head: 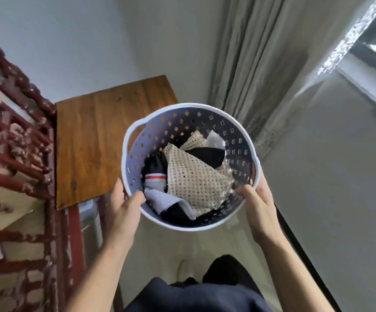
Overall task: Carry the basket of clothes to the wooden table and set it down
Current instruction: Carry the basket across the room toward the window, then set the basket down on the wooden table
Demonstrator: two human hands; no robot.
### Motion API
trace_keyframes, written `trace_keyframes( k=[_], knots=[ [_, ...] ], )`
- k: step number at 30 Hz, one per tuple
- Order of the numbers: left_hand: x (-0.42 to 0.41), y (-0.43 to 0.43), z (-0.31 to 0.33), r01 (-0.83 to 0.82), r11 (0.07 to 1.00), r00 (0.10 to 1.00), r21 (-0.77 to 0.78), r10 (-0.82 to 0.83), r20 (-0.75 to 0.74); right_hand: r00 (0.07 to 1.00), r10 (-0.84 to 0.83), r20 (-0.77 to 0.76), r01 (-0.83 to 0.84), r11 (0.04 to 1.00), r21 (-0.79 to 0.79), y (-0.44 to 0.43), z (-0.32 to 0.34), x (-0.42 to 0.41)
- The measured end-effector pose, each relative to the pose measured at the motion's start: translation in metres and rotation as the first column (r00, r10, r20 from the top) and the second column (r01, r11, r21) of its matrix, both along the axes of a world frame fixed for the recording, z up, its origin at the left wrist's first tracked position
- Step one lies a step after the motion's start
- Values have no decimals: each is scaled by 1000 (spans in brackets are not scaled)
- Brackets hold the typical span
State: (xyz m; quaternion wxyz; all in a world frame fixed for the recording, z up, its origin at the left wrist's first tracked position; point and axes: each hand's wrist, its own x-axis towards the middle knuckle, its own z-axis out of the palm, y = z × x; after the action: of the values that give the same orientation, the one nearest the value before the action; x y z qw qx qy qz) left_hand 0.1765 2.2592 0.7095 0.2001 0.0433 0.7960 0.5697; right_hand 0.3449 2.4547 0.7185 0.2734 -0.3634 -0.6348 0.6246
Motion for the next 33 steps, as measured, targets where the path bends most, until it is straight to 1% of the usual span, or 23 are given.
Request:
trace_keyframes(
  k=[2,4,8,12,16,20,23,25,27,29,33],
  knots=[
    [-27,24,1,-4,1000,1000,-5,4,-12,1000,2,-10,-2,1000,3,25,0,-28],
    [-52,49,-1,-25,1000,1000,16,25,12,1000,25,-18,-25,1000,-2,51,-3,-59],
    [-101,91,-14,-100,995,994,25,98,56,989,142,-28,-142,990,-9,104,-19,-131],
    [-146,112,-14,-234,972,968,-21,235,92,962,272,-18,-272,961,-51,144,-20,-207],
    [-181,115,-5,-402,915,910,-28,403,98,910,415,2,-413,907,-78,162,-24,-285],
    [-214,95,-2,-499,867,861,-18,498,107,832,553,30,-550,832,-72,154,-34,-351],
    [-239,75,-7,-547,836,831,-51,549,87,798,601,51,-597,799,-73,138,-39,-389],
    [-261,63,-14,-552,832,826,-61,555,96,777,625,70,-621,780,-75,126,-41,-414],
    [-292,49,-23,-527,846,835,-83,533,132,776,621,106,-615,783,-89,109,-48,-439],
    [-323,33,-32,-514,853,838,-89,521,162,794,592,135,-585,806,-93,92,-51,-460],
    [-382,9,-56,-468,877,859,-111,481,175,811,555,187,-543,832,-113,66,-62,-499]
  ],
)
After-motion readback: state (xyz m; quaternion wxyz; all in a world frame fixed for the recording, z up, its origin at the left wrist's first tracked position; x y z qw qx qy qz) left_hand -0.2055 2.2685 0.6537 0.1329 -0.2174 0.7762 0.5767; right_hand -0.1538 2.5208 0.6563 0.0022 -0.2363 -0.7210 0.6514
